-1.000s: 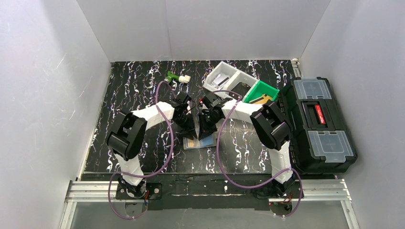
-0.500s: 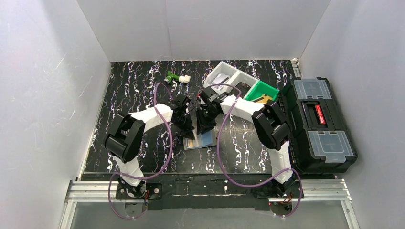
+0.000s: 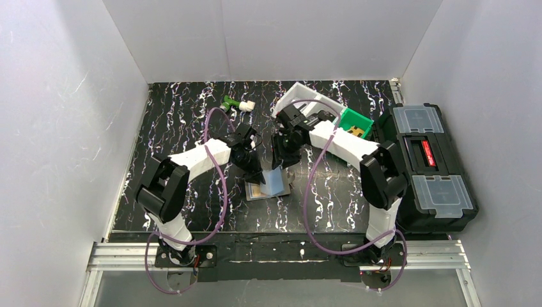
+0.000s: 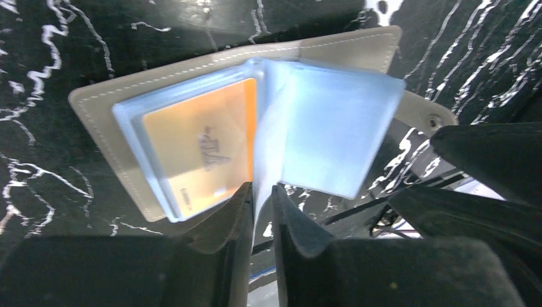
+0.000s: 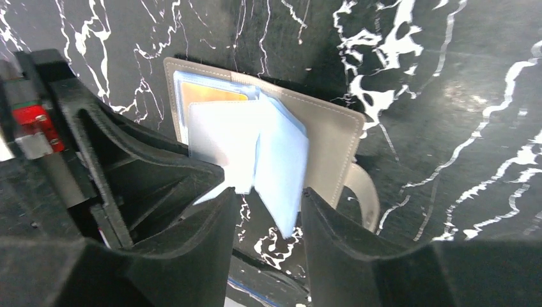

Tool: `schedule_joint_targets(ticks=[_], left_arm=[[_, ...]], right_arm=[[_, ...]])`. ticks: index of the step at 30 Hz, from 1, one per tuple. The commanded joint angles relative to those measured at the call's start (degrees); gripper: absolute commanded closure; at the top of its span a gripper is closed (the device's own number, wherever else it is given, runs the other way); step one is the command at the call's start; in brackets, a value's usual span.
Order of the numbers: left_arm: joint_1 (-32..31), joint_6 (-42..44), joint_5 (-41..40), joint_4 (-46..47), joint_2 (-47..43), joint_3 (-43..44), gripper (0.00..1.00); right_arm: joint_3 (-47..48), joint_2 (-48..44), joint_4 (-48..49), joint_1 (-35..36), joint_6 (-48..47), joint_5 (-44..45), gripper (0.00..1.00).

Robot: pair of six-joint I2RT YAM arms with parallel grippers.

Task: Take the credit cards out of the card holder
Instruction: Remove the credit card from the card holder.

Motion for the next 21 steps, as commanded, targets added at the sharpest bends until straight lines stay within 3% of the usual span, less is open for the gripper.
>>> schedule_joint_targets(ticks=[1, 5, 21], left_arm=[[-1.52, 0.64, 1.5, -0.15, -1.08, 3.38, 0.79], [-2.32, 0.46, 1.96, 0.4, 0.72, 5.21, 0.69], [-3.39, -3.27, 5.84, 4.64, 10.14, 9.87, 0.52]], right_arm=[[0.13, -5.71, -2.25, -1.68, 0.61, 3.73, 0.48], [-1.54, -8.73, -2.84, -2.87, 0.74, 5.37, 0.43], [-7.8, -15.89, -3.2, -5.49, 1.32, 6.6, 0.42]])
